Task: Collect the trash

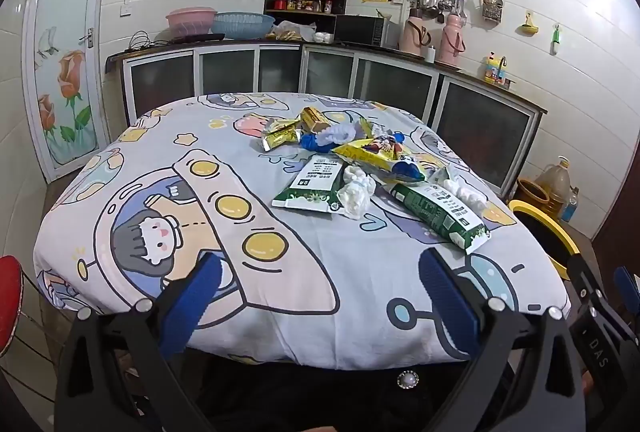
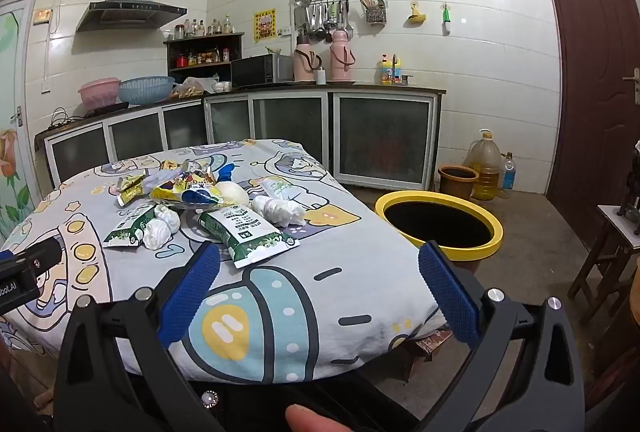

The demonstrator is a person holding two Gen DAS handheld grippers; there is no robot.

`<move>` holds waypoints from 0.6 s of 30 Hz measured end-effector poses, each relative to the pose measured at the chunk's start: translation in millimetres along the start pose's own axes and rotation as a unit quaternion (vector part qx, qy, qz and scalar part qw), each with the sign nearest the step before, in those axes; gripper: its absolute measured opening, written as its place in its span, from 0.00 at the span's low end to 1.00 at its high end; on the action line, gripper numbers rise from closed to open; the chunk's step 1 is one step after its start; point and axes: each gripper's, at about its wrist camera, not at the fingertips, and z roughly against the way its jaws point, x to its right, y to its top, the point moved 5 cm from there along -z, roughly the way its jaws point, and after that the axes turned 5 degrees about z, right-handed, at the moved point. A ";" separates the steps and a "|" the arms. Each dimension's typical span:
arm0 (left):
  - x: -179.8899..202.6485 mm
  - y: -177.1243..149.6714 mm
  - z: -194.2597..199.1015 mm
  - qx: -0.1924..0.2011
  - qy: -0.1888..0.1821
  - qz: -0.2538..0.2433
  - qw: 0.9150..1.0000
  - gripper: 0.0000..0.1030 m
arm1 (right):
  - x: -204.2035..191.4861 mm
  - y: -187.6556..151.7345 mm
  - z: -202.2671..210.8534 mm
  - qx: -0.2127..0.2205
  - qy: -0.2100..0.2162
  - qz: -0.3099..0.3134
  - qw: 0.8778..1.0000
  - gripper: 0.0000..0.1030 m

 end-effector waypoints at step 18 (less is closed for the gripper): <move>0.8 -2.1 -3.1 -0.009 -0.006 0.004 1.000 0.92 | -0.5 -0.7 -0.2 0.000 0.000 -0.003 1.000 0.93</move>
